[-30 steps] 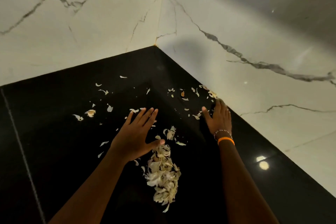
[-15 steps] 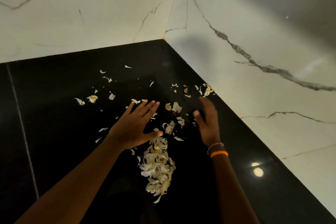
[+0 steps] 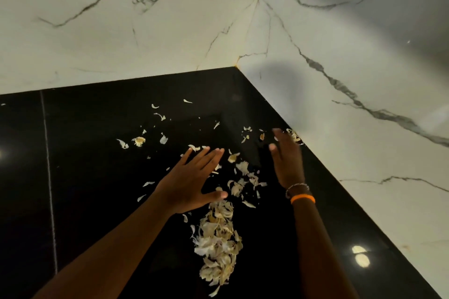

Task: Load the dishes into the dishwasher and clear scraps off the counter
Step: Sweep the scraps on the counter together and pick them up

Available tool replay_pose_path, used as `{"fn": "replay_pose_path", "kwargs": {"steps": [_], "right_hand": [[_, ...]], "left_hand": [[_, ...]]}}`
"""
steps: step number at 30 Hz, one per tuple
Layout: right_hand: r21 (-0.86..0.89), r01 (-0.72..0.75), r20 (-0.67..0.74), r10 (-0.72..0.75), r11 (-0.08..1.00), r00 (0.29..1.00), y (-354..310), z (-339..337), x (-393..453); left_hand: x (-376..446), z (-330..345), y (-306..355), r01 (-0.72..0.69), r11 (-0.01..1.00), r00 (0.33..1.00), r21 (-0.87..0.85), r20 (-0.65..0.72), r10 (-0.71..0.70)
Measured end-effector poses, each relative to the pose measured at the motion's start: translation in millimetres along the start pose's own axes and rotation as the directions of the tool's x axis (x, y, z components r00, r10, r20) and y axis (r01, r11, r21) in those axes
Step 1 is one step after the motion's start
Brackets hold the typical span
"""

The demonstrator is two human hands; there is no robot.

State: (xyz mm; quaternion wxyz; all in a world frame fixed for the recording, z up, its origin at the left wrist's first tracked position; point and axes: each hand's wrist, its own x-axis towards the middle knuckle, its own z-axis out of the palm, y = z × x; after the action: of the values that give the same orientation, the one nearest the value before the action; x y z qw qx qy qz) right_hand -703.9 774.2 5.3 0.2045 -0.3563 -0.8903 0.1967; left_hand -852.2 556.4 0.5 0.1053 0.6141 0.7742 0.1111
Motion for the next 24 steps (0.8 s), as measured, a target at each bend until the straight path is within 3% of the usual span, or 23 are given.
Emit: {"fn": "replay_pose_path", "kwargs": {"steps": [2,4,7,11,14,17,20,22,24], "right_hand": [[-0.047,-0.16,-0.026,0.159,0.986,0.987,26.8,-10.0,24.2],[-0.055,-0.223,0.06,0.226,0.973,0.972,39.3,-6.6,35.8],[0.034,-0.19,0.153,0.183,0.981,0.971,23.0,-2.0,29.5],[0.351,-0.117,0.28,0.015,0.929,0.96,-4.0,2.0,-18.8],[0.532,-0.045,0.161,-0.048,0.846,0.986,-8.4,1.0,-34.2],[0.409,-0.107,0.027,0.105,0.906,0.994,4.7,-7.4,-5.3],[0.158,-0.304,0.071,0.296,0.939,0.953,22.7,-5.6,32.9],[-0.027,-0.292,0.129,0.293,0.956,0.947,25.6,1.7,47.8],[-0.107,-0.221,0.192,0.238,0.97,0.952,18.5,6.3,49.8]], "left_hand": [[0.8,0.7,-0.8,-0.006,1.0,1.0,-0.005,-0.002,0.006],[1.1,0.9,-0.6,-0.005,1.0,1.0,-0.011,0.001,0.005],[1.0,-1.2,-0.6,0.0,1.0,1.0,-0.006,0.009,0.0],[-0.5,-2.5,0.7,0.005,1.0,1.0,-0.025,0.01,-0.005],[-1.7,-4.2,1.3,0.011,1.0,1.0,-0.029,0.013,-0.01],[-0.8,-4.8,1.9,0.01,1.0,1.0,-0.019,0.018,-0.009],[0.3,-4.0,1.1,0.015,1.0,1.0,-0.027,0.021,-0.014],[1.3,-4.5,0.7,0.02,0.999,0.999,-0.033,0.027,-0.019],[1.6,-4.9,1.1,0.016,0.999,1.0,-0.035,0.027,-0.015]]}}
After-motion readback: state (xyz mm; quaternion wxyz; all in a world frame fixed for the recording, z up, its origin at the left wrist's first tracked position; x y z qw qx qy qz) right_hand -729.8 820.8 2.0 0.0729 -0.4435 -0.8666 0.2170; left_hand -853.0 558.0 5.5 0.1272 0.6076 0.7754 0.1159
